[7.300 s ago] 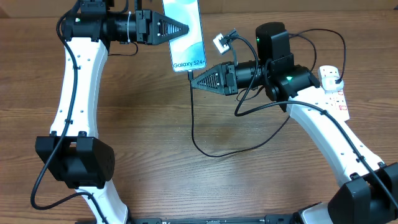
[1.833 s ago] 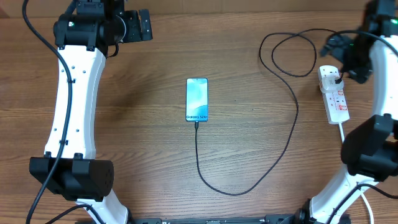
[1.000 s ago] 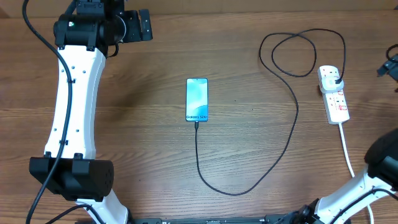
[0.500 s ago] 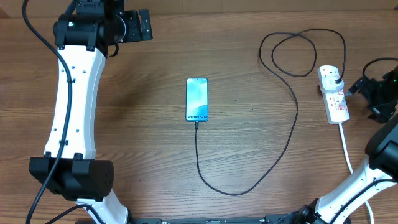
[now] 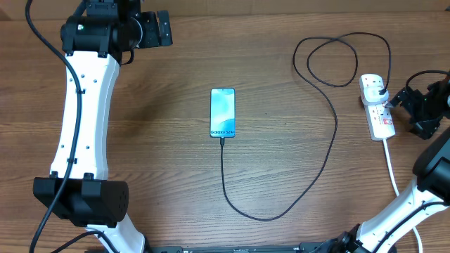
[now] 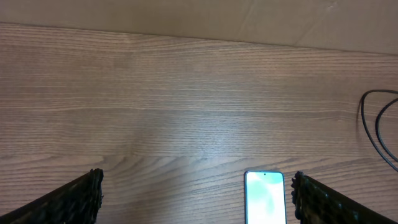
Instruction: Plug charger to phone and switch on socket
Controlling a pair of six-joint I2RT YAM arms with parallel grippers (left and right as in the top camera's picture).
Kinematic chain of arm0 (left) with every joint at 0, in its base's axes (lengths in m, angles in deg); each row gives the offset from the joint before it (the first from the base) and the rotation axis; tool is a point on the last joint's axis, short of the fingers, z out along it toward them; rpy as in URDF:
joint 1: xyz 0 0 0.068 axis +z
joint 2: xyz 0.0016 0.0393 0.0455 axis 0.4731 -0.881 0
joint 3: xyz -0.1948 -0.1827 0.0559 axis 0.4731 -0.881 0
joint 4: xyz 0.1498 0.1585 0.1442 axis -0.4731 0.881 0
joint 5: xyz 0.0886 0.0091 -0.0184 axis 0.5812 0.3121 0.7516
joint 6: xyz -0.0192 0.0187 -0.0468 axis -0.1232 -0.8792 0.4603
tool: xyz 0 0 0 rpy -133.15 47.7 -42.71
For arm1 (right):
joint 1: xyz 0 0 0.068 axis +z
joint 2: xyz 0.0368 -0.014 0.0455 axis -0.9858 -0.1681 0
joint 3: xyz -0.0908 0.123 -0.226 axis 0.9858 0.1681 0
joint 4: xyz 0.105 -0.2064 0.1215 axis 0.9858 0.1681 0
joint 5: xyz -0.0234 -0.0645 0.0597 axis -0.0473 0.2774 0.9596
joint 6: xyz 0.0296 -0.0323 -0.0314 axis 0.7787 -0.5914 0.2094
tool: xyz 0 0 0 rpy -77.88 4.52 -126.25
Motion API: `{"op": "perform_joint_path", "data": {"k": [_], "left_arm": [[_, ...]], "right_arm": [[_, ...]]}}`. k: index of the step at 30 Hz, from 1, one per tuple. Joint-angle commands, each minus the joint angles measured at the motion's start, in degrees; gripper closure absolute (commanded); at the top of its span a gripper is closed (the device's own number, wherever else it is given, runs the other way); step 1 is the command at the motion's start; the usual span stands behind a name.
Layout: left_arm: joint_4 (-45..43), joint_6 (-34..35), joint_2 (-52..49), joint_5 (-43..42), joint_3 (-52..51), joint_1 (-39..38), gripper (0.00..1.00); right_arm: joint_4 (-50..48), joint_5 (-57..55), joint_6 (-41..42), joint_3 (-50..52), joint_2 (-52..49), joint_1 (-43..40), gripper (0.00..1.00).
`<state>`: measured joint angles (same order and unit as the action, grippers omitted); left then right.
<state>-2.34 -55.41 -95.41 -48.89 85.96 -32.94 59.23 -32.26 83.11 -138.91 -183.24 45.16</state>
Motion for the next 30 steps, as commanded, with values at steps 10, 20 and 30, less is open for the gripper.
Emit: {"op": "perform_joint_path", "data": {"k": [10,20,30], "left_arm": [[-0.04,-0.48,-0.26,0.61,0.02,0.42,0.0],[-0.04,-0.46,-0.26,0.61,0.02,-0.13,0.0],[-0.04,-0.46,-0.26,0.61,0.02,-0.24,0.0]], "right_arm": [[-1.25,0.48,2.69,0.63,0.04,0.24,0.0],[-1.22,0.5,2.71,1.11,0.04,0.24,0.0],[-1.75,0.52,3.17,1.29,0.04,0.28,0.0]]}}
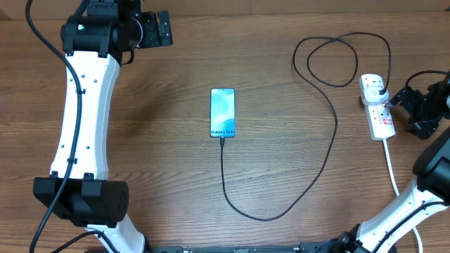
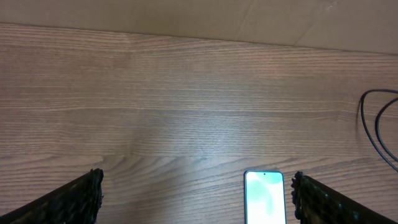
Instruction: Plug charger to phone and switch on socket
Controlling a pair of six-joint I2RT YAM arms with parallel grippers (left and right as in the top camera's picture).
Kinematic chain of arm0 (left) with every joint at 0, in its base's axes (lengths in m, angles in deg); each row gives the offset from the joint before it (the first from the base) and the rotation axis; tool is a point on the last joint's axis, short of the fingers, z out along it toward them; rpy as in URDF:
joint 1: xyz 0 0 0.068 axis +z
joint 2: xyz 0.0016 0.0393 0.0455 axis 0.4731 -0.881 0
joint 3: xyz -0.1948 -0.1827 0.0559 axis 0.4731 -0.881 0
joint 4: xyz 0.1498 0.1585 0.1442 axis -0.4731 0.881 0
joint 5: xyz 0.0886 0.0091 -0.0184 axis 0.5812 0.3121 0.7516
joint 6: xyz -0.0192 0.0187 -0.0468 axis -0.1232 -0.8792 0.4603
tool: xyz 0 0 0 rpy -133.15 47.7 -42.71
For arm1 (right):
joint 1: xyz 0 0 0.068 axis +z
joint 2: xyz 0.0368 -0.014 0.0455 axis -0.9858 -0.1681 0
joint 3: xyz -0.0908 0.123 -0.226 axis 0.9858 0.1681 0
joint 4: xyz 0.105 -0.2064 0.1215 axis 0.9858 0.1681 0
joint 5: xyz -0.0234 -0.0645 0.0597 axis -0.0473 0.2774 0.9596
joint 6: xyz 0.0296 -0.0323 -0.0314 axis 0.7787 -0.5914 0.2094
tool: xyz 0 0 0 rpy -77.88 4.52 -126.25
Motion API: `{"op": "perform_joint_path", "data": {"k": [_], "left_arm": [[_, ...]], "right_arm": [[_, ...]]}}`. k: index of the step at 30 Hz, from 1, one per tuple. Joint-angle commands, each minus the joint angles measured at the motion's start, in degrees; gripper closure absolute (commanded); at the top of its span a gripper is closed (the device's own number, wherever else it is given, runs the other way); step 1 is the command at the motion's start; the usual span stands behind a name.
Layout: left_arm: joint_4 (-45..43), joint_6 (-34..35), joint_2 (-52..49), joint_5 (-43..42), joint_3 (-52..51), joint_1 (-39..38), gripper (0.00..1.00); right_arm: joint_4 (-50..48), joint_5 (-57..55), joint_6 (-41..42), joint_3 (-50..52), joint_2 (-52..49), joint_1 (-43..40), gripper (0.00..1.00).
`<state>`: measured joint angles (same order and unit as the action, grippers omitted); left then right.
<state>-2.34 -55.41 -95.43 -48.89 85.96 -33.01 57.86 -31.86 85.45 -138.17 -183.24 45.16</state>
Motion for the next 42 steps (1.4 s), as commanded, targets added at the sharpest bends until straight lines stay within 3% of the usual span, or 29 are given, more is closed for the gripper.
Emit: {"op": "perform_joint_path", "data": {"k": [1,19,25,42], "left_arm": [[-0.04,-0.46,-0.24,0.61,0.02,-0.17,0.0],[-0.04,-0.46,-0.24,0.61,0.02,-0.17,0.0],[-0.04,-0.48,-0.24,0.61,0.02,-0.17,0.0],[-0.04,-0.48,-0.24,0.61,0.02,-0.17,0.0]], "right_arm": [[-0.39,0.11,0.81,0.55,0.04,0.28,0.0],[-3.67,0.61,0.74,4.22,0.02,1.33,0.0],[-3.43,0.92,-2.69,4.22,0.02,3.69,0.0],[-0.92,0.55,-2.25,4.22,0.02,4.07,0.0]]}}
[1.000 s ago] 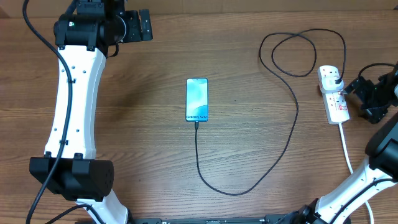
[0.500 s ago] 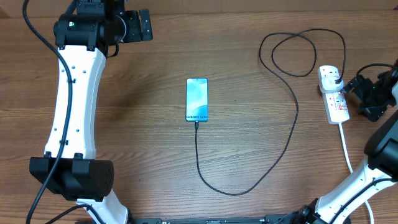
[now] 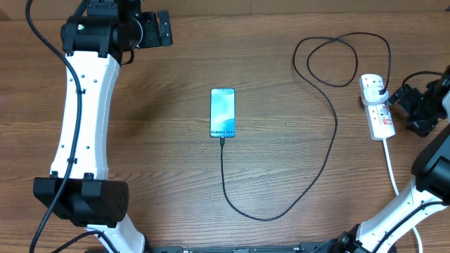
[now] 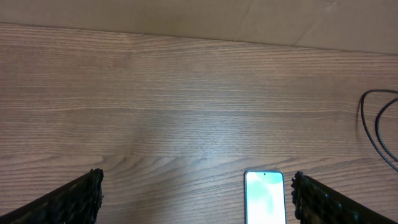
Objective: Plug charger to phone and switch on socket
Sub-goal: 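Lift the right gripper away from the power strip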
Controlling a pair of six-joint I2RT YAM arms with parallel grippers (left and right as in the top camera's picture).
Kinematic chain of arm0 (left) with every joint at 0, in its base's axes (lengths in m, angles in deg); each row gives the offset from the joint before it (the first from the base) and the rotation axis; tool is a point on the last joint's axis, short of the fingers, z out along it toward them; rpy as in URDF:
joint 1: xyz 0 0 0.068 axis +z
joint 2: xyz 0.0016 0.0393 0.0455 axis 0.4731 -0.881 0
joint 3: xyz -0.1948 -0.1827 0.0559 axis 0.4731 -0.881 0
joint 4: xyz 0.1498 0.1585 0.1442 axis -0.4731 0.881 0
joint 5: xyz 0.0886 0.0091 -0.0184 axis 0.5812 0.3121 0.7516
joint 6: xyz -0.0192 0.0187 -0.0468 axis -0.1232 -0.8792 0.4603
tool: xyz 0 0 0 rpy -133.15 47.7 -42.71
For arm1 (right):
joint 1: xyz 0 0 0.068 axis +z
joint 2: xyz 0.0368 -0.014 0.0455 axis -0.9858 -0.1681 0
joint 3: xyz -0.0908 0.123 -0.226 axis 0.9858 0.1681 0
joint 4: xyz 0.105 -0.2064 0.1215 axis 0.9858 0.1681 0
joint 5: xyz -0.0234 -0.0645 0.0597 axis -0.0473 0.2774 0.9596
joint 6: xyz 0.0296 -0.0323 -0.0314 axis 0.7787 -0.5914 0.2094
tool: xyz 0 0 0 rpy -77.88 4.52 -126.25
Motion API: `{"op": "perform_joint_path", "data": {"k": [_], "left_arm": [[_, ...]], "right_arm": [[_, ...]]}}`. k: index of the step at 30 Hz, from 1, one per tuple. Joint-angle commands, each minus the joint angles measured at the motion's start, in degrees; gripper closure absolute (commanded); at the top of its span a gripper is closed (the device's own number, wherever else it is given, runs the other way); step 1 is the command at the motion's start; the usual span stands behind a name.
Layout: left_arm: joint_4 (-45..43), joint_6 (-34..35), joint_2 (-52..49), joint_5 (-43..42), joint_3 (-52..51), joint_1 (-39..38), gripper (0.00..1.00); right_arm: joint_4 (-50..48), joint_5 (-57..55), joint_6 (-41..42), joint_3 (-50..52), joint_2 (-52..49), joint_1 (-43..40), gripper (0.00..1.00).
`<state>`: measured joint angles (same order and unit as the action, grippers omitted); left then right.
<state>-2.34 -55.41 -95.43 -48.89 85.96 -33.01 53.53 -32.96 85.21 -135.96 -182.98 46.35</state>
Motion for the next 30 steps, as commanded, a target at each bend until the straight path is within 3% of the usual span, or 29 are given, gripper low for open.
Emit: {"op": "perform_joint_path", "data": {"k": [1,17,20,30], "left_arm": [[-0.04,-0.46,-0.24,0.61,0.02,-0.17,0.0],[-0.04,-0.48,-0.24,0.61,0.02,-0.17,0.0],[-0.04,-0.46,-0.24,0.61,0.02,-0.17,0.0],[-0.04,-0.46,-0.24,0.61,0.02,-0.17,0.0]], "right_arm": [[3.61,1.64,-2.01,2.01,-0.24,2.89,0.0],[5.53,1.57,-1.95,1.05,-0.2,2.36,0.0],[8.87,-0.09,1.51,-1.49,1.09,0.61,0.0],[16.22,-3.34,5.86,-1.62,22.03,-3.52,0.0]]}}
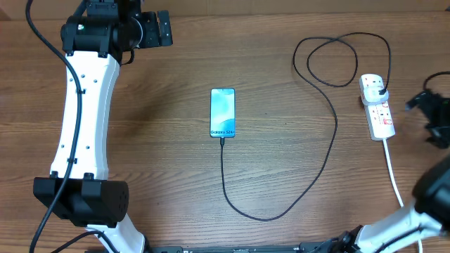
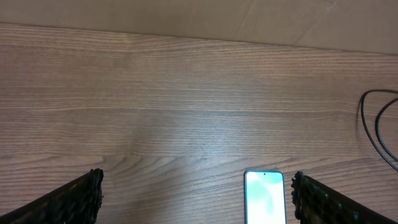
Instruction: Plug charger to phone and switch on socket
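Note:
The phone (image 1: 222, 112) lies face up mid-table with its screen lit. The black charger cable (image 1: 330, 154) is plugged into its near end and loops round to the plug (image 1: 378, 88) seated in the white socket strip (image 1: 380, 118) at the right. My right gripper (image 1: 430, 118) is at the right edge, apart from the strip, its fingers spread and holding nothing. My left gripper (image 1: 163, 29) hangs at the far left, open wide. In its wrist view, the left gripper (image 2: 198, 200) frames bare wood and the phone's top (image 2: 265, 198).
The strip's white lead (image 1: 391, 169) runs toward the near right edge. A loop of black cable (image 1: 341, 60) lies at the back right, and part of it shows in the left wrist view (image 2: 372, 127). A cardboard wall (image 2: 186, 18) stands behind the table.
My right gripper has drawn back to the right, from close beside the socket strip to the table's right edge. The left arm, phone and cable have not moved.
At all three earlier moments my right gripper stood close against the strip's right side, shifting only slightly. The phone was lit with the cable in it throughout, and the left gripper stayed open. Now the right gripper is clear of the strip.

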Controlling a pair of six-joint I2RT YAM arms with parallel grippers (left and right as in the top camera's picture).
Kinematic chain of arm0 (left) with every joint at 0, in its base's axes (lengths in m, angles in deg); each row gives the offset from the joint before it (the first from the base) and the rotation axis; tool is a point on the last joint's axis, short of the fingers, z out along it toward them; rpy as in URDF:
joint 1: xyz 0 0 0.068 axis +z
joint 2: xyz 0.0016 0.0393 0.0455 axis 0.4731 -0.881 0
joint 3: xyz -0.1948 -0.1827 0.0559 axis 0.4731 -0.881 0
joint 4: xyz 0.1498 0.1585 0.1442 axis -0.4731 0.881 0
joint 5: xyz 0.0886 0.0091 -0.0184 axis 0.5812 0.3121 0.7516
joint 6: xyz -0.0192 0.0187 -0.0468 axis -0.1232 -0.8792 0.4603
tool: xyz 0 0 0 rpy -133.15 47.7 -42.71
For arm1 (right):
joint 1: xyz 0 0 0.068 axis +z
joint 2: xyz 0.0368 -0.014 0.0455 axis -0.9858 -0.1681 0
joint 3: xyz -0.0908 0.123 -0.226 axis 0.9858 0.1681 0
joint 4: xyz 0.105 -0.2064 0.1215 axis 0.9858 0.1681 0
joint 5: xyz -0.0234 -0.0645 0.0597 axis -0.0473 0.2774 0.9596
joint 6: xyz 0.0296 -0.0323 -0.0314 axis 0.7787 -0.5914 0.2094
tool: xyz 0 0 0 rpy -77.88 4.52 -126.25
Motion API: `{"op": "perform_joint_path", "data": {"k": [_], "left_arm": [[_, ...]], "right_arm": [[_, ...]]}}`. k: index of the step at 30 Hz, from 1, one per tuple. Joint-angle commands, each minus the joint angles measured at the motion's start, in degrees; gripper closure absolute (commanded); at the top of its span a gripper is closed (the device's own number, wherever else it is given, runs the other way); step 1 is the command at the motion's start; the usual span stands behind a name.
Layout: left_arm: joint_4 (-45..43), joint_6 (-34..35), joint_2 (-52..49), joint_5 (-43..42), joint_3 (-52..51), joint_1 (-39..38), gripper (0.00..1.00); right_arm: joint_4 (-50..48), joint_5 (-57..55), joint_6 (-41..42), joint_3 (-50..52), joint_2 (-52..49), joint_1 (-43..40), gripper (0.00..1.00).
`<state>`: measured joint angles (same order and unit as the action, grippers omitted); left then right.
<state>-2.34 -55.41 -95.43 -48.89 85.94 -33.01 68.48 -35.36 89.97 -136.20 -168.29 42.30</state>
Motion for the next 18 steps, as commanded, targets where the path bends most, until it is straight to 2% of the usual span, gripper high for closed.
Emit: {"op": "perform_joint_path", "data": {"k": [1,7,14,18], "left_arm": [[-0.04,-0.46,-0.24,0.61,0.04,-0.17,0.0],[-0.04,-0.46,-0.24,0.61,0.04,-0.17,0.0],[-0.04,-0.46,-0.24,0.61,0.04,-0.17,0.0],[-0.04,-0.48,-0.24,0.61,0.04,-0.17,0.0]], "right_arm": [[2.75,-0.92,1.07,-1.38,10.08,0.81,0.0],[12.0,1.29,0.74,-0.74,26.58,4.9,0.0],[12.9,1.86,-0.9,2.32,44.02,16.92,0.0],[14.56,2.12,-0.22,2.32,50.56,20.46,0.0]]}}
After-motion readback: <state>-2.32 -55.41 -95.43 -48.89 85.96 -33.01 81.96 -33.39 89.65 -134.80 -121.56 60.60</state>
